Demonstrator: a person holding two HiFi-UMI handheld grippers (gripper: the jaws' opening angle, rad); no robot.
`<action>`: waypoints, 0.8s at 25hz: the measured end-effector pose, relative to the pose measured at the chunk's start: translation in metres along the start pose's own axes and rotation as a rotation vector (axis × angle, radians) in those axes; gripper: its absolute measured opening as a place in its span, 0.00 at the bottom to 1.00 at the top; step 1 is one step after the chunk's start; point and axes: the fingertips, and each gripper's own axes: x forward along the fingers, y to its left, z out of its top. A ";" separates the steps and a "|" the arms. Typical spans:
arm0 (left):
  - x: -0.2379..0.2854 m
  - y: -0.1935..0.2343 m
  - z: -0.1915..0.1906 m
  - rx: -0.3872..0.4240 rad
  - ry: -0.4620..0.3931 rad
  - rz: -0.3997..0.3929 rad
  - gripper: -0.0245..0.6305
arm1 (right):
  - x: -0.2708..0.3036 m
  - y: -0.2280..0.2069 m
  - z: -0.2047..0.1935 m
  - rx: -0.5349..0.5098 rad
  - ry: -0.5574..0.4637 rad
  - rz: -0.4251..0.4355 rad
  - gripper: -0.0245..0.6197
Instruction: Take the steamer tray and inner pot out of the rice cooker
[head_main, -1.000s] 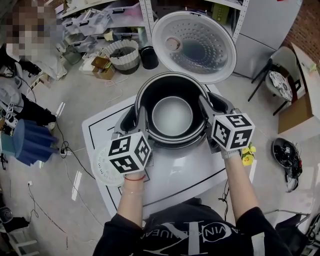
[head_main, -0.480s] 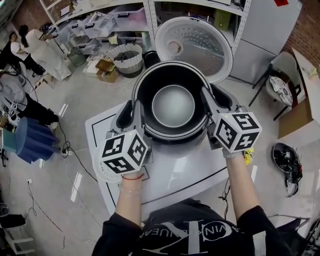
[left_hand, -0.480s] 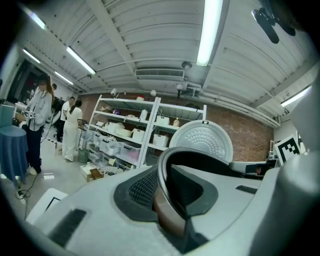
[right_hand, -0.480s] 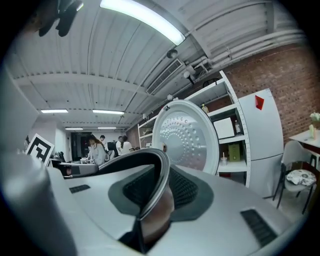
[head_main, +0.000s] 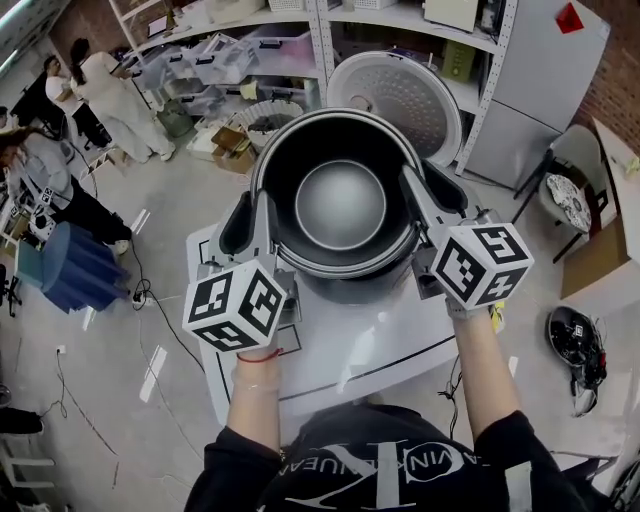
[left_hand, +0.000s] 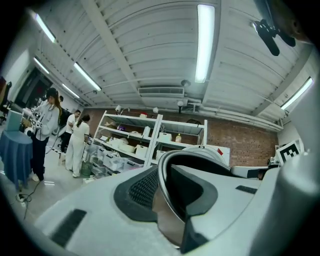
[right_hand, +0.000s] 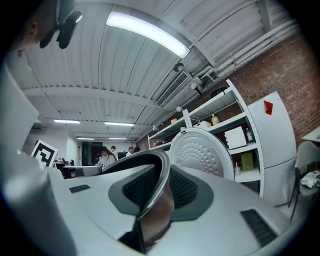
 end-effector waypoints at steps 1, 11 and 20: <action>-0.006 0.001 0.003 -0.003 -0.010 0.009 0.15 | -0.002 0.005 0.002 -0.002 -0.005 0.013 0.18; -0.087 0.020 0.038 -0.004 -0.101 0.136 0.15 | -0.015 0.071 0.008 0.028 -0.020 0.170 0.18; -0.179 0.053 0.031 -0.027 -0.131 0.314 0.15 | -0.027 0.145 -0.019 0.048 0.038 0.351 0.19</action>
